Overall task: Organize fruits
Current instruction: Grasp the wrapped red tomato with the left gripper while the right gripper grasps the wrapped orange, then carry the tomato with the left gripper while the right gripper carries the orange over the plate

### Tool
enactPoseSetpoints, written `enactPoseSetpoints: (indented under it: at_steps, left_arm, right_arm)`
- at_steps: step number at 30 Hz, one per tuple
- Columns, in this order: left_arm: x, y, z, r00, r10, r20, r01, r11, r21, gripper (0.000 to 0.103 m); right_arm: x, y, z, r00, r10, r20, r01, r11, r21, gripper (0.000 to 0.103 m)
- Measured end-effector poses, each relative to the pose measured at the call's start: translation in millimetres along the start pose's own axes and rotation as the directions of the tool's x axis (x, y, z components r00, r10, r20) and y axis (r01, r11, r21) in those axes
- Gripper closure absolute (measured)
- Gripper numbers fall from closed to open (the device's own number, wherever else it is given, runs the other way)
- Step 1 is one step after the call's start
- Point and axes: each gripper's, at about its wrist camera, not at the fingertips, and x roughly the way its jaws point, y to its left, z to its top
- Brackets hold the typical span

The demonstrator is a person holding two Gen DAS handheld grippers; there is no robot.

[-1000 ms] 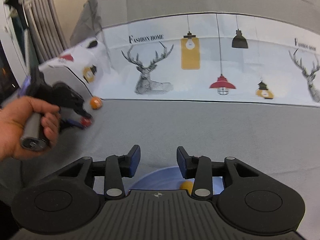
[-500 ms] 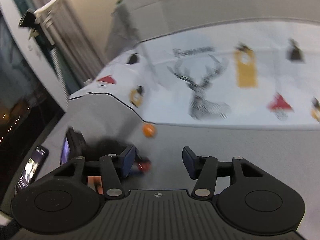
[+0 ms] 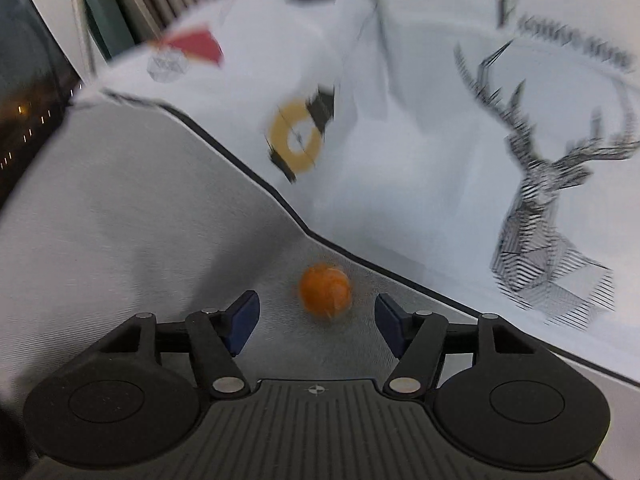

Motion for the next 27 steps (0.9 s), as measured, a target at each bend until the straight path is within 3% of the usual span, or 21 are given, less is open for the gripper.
enactPoseSetpoints:
  at_steps: [3, 5, 10, 14, 18, 22, 27]
  left_arm:
    - [1.2, -3.8, -0.2, 1.000, 0.002, 0.002, -0.002, 1.000, 0.003, 0.070]
    - [1.1, -6.1, -0.7, 1.000, 0.006, 0.008, -0.006, 1.000, 0.011, 0.070]
    - [-5.0, -9.2, -9.3, 1.000, 0.018, 0.020, -0.018, 0.999, 0.030, 0.070]
    - [-3.3, -15.0, -13.3, 0.999, 0.024, 0.032, -0.025, 0.998, 0.058, 0.070]
    - [-0.8, -20.9, -15.8, 0.999, 0.028, 0.040, -0.031, 0.997, 0.077, 0.070]
    - [-11.4, -24.4, -23.6, 0.996, 0.020, 0.091, -0.032, 0.991, 0.128, 0.070]
    - [-29.2, -32.7, -37.0, 0.993, -0.020, 0.119, -0.013, 0.961, 0.276, 0.070]
  right_arm:
    - [26.8, 6.0, 3.2, 1.000, 0.000, -0.028, -0.001, 0.999, -0.035, 0.039]
    - [36.9, 9.6, 1.7, 0.999, -0.027, -0.042, 0.025, 0.998, -0.062, 0.063]
    - [19.4, 4.5, -14.4, 1.000, -0.012, 0.006, 0.012, 0.999, -0.039, 0.065]
    - [-31.2, -11.4, -29.2, 0.997, -0.014, 0.070, 0.016, 1.000, -0.020, 0.065]
    - [-103.1, -37.5, -56.7, 0.986, -0.060, 0.153, 0.047, 0.995, 0.086, 0.065]
    - [-176.6, -51.8, -117.1, 0.961, -0.091, 0.262, 0.038, 0.979, 0.200, 0.065]
    - [-233.5, -46.0, -213.4, 0.946, -0.171, 0.274, 0.098, 0.961, 0.259, 0.065]
